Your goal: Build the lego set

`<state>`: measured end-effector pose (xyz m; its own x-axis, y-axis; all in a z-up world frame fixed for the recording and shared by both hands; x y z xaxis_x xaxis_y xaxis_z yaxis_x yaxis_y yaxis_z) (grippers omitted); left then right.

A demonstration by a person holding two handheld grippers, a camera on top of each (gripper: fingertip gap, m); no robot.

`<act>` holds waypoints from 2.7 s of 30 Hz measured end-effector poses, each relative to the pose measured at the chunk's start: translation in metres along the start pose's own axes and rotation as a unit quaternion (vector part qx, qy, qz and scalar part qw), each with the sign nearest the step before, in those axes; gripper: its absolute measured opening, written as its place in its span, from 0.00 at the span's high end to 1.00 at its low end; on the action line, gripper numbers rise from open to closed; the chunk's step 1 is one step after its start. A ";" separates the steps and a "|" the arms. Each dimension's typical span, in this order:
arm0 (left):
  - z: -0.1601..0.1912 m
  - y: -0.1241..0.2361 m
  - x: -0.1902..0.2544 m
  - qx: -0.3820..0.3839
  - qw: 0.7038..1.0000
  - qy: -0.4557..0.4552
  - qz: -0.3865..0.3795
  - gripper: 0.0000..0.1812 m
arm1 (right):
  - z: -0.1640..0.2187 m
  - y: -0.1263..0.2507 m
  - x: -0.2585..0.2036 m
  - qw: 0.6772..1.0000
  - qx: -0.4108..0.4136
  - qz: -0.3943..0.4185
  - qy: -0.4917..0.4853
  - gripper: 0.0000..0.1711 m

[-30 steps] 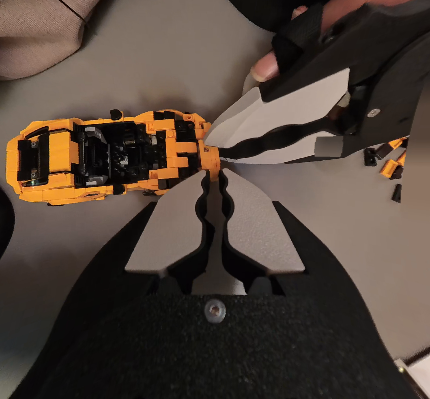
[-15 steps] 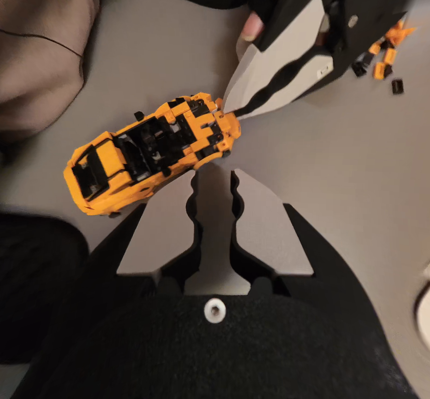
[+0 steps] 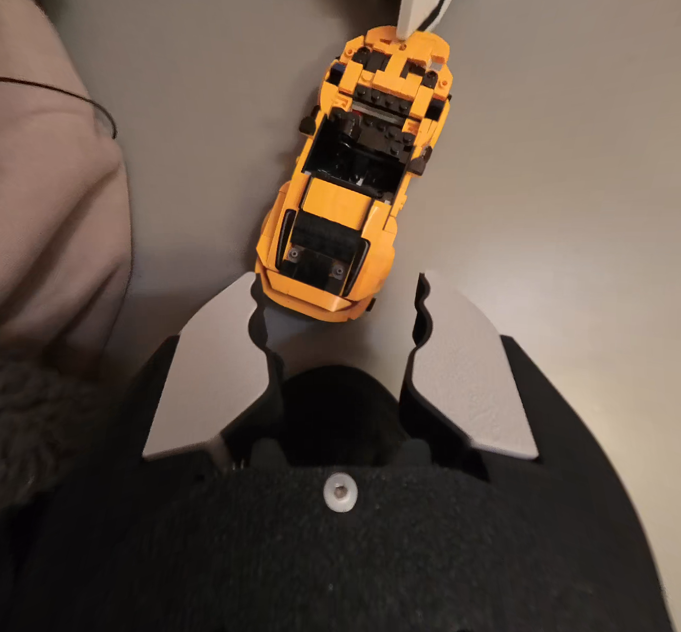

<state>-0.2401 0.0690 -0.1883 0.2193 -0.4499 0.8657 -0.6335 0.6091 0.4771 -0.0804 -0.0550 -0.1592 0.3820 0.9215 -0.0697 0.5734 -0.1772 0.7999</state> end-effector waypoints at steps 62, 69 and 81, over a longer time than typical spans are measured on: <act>0.003 -0.009 0.003 -0.043 0.987 0.151 0.016 0.96 | 0.017 -0.010 0.015 0.996 -0.001 -0.016 0.085 0.55; 0.003 -0.010 0.006 -0.036 0.982 0.177 0.048 0.96 | 0.017 -0.010 0.015 0.996 0.007 -0.018 0.089 0.55; 0.006 -0.015 0.009 -0.046 0.992 0.121 -0.003 0.90 | 0.018 -0.010 0.015 0.996 0.010 -0.018 0.087 0.55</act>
<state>-0.2330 0.0522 -0.1885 0.4025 -0.2905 0.8681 -0.5636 0.6687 0.4850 -0.0675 -0.0454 -0.1789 0.2309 0.9729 0.0066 0.6004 -0.1478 0.7859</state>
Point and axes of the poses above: each gripper's, where its closed fingertips meet, y back along the fingers, z out of its underside, x = y × z across the jaws, the point moved 5 cm from there along y, back along the fingers, and after that the axes turned 4 degrees about -z, right-handed, at the moved point
